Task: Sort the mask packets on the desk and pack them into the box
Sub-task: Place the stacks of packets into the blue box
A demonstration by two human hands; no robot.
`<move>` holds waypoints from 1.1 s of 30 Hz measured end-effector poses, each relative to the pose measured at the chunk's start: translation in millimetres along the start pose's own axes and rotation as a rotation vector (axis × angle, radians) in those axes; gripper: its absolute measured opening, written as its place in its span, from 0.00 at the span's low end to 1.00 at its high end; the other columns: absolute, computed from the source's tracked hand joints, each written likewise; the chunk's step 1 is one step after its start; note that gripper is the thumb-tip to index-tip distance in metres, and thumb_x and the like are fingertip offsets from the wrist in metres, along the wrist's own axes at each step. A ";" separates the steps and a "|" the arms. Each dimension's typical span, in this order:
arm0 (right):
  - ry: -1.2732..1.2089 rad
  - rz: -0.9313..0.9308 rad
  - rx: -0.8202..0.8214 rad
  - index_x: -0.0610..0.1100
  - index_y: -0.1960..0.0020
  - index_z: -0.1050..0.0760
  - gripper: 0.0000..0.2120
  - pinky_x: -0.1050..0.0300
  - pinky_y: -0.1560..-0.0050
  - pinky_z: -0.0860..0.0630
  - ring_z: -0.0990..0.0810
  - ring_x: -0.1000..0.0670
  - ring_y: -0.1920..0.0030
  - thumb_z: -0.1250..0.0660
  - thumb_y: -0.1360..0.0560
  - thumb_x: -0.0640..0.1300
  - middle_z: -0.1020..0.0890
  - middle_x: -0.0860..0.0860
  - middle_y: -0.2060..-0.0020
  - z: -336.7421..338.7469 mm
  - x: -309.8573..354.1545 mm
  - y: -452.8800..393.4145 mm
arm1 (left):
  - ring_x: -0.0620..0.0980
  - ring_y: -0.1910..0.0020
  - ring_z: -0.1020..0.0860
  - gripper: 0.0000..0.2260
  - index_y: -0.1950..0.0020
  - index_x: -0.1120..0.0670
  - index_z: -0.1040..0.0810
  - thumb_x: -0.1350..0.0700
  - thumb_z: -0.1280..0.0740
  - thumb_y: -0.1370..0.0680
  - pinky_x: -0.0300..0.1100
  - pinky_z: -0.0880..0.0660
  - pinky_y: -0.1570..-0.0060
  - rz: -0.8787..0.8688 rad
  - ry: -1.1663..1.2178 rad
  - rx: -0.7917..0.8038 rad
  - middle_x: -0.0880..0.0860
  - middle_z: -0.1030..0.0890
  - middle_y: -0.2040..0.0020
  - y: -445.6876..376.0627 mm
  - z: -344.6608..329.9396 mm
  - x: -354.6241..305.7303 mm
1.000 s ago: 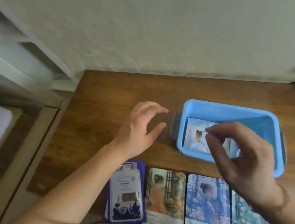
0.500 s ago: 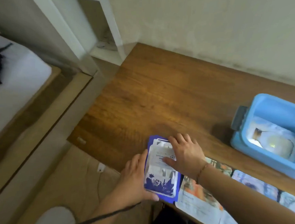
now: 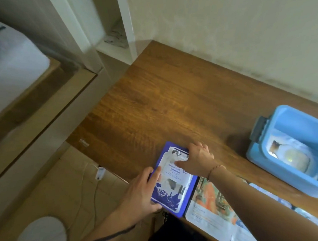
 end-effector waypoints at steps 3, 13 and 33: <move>-0.108 0.088 0.105 0.49 0.43 0.28 0.19 0.54 0.48 0.24 0.24 0.49 0.46 0.29 0.30 0.55 0.23 0.52 0.48 12.1 -2.6 -4.4 | 0.42 0.32 0.36 0.46 0.21 0.46 0.57 0.36 0.31 0.28 0.36 0.35 0.35 -0.012 0.011 -0.031 0.48 0.45 0.28 1.7 1.2 -0.6; -0.619 0.165 0.132 0.50 0.53 0.23 0.12 0.63 0.59 0.21 0.16 0.59 0.60 0.24 0.30 0.37 0.14 0.56 0.59 24.2 -15.8 -10.4 | 0.38 0.28 0.45 0.63 0.27 0.34 0.70 0.35 0.22 0.42 0.46 0.39 0.29 0.057 0.452 0.110 0.33 0.49 0.28 -8.3 32.0 18.4; -1.321 0.127 -0.135 0.45 0.40 0.25 0.20 0.49 0.53 0.18 0.16 0.46 0.54 0.26 0.30 0.36 0.15 0.43 0.51 118.0 -12.2 -2.2 | 0.65 0.44 0.20 0.29 0.35 0.58 0.26 0.56 0.23 0.34 0.57 0.21 0.48 0.075 1.481 0.154 0.64 0.20 0.41 -86.3 87.3 -32.8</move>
Point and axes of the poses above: each hand's wrist, its own y-axis away from the middle knuckle, its own z-axis out of the back of the hand, x = y × z, the point moved 3 cm from there along -y, towards the middle knuckle
